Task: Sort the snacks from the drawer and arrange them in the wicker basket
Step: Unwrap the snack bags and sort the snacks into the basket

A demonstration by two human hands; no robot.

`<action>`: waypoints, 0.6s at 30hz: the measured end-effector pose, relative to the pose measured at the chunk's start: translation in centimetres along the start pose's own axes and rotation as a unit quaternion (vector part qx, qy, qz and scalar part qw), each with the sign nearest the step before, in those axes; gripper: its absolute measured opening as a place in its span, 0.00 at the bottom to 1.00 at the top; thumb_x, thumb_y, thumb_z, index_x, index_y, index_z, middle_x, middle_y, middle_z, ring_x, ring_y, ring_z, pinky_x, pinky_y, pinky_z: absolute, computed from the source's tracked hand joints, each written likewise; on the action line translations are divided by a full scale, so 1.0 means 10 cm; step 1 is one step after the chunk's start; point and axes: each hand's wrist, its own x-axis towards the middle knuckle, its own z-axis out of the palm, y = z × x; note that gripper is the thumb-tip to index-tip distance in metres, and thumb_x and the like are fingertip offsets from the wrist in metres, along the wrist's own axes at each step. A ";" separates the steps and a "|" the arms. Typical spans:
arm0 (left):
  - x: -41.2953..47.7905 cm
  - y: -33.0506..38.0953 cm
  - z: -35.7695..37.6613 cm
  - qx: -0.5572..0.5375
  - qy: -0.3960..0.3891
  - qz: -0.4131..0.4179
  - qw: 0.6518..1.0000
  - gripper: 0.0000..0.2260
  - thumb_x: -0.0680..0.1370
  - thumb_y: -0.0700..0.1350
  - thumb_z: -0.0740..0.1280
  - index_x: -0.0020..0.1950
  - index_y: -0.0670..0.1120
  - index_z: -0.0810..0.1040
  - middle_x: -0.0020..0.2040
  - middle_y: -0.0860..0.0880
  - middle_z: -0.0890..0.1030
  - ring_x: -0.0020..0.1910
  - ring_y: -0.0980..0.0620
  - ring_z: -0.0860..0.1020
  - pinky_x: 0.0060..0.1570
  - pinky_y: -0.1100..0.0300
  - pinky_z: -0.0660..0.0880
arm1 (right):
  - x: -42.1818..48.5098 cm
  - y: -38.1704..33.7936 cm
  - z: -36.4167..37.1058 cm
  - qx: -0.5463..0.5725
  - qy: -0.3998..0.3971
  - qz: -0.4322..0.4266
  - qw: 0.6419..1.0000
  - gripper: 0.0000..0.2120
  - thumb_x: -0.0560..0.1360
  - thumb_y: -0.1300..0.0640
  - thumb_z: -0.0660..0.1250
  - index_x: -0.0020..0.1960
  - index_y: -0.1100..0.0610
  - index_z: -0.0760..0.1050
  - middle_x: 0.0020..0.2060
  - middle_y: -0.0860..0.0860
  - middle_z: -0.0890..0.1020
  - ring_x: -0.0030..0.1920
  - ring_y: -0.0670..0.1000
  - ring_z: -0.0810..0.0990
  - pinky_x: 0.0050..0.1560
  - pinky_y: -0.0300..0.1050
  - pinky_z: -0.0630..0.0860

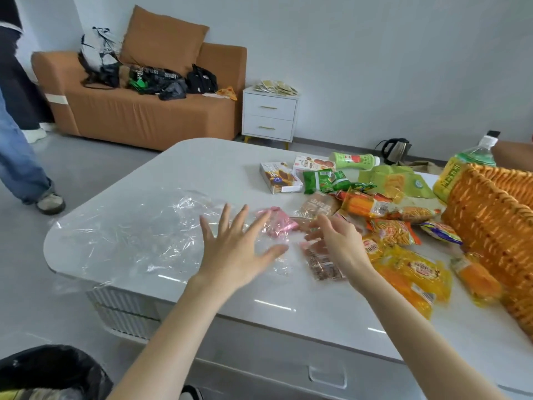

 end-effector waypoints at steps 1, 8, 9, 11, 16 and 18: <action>0.00 -0.04 0.03 0.037 -0.018 0.004 0.999 0.36 0.72 0.74 0.49 0.77 0.63 0.45 0.79 0.50 0.43 0.77 0.44 0.38 0.68 0.33 0.36 | 0.11 0.00 0.00 -0.047 0.015 -0.020 0.999 0.14 0.81 0.50 0.58 0.53 0.57 0.80 0.46 0.51 0.84 0.45 0.54 0.83 0.50 0.50 0.79; 0.12 -0.22 0.10 0.085 0.021 0.000 0.996 0.38 0.72 0.72 0.57 0.76 0.64 0.46 0.79 0.48 0.41 0.77 0.42 0.38 0.68 0.31 0.37 | 1.03 0.17 0.65 -0.251 -0.109 -0.008 0.962 0.28 0.78 0.46 0.64 0.74 0.55 0.62 0.63 0.57 0.76 0.65 0.58 0.71 0.67 0.56 0.67; 0.13 -0.23 0.10 0.086 0.023 -0.003 0.996 0.37 0.72 0.71 0.58 0.76 0.64 0.47 0.79 0.48 0.40 0.76 0.42 0.38 0.68 0.31 0.38 | 1.10 0.21 0.73 -0.293 -0.100 0.000 0.951 0.31 0.76 0.43 0.65 0.74 0.54 0.62 0.65 0.56 0.74 0.70 0.60 0.64 0.69 0.57 0.63; 0.15 -0.22 0.08 0.084 0.020 -0.007 0.996 0.35 0.72 0.71 0.58 0.76 0.64 0.50 0.78 0.48 0.39 0.76 0.42 0.38 0.69 0.32 0.38 | 1.19 0.23 0.81 -0.324 -0.075 0.022 0.943 0.31 0.72 0.41 0.68 0.70 0.55 0.67 0.63 0.55 0.75 0.71 0.60 0.62 0.68 0.57 0.64; 0.17 -0.16 0.07 0.063 0.013 -0.013 0.998 0.31 0.73 0.69 0.59 0.75 0.64 0.57 0.78 0.48 0.40 0.76 0.42 0.38 0.69 0.32 0.39 | 1.16 0.12 0.65 -0.142 -0.109 0.071 0.981 0.11 0.70 0.58 0.73 0.50 0.62 0.77 0.44 0.57 0.83 0.48 0.58 0.84 0.51 0.57 0.81; 0.16 -0.12 0.08 0.046 0.002 -0.011 0.999 0.30 0.74 0.68 0.59 0.74 0.64 0.58 0.78 0.49 0.40 0.77 0.42 0.38 0.70 0.32 0.40 | 1.10 0.08 0.41 -0.048 -0.112 0.085 0.989 0.08 0.72 0.64 0.72 0.49 0.65 0.77 0.40 0.58 0.84 0.39 0.55 0.85 0.47 0.54 0.82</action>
